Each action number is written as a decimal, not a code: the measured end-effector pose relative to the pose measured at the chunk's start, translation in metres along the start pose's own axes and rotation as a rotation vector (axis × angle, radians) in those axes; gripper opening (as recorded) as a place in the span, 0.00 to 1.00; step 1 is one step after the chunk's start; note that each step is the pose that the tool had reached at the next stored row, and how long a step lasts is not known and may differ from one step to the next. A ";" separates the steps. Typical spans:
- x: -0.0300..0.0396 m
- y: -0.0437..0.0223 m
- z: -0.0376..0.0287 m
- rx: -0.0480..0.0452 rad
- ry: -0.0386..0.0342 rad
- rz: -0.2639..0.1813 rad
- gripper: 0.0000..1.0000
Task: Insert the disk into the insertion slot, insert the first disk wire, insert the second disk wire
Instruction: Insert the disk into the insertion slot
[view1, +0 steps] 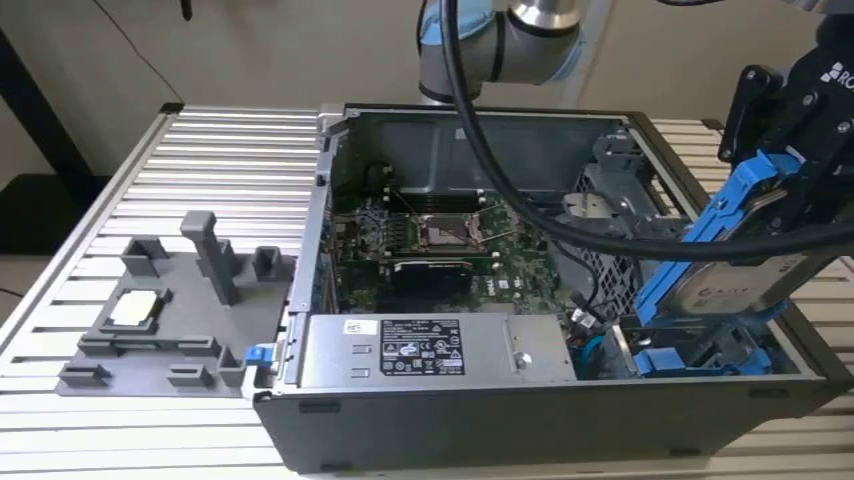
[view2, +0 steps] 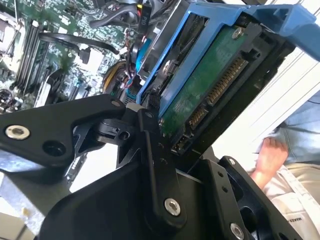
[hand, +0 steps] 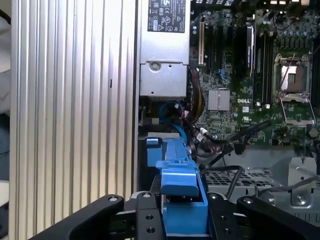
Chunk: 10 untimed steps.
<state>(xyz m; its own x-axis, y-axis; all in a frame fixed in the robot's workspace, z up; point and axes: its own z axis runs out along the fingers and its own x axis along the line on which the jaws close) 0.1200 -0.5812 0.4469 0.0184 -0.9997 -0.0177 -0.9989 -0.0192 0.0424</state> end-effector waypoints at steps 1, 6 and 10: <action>0.0006 -0.0002 0.0018 0.0000 0.0002 0.000 0.33; 0.0008 -0.0015 0.0109 0.0000 0.0001 0.000 0.33; 0.0010 -0.0043 0.0180 0.0000 0.0001 0.000 0.33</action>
<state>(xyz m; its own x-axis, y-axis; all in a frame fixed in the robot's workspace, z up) 0.1236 -0.5818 0.4288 0.0184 -0.9997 -0.0176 -0.9989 -0.0191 0.0424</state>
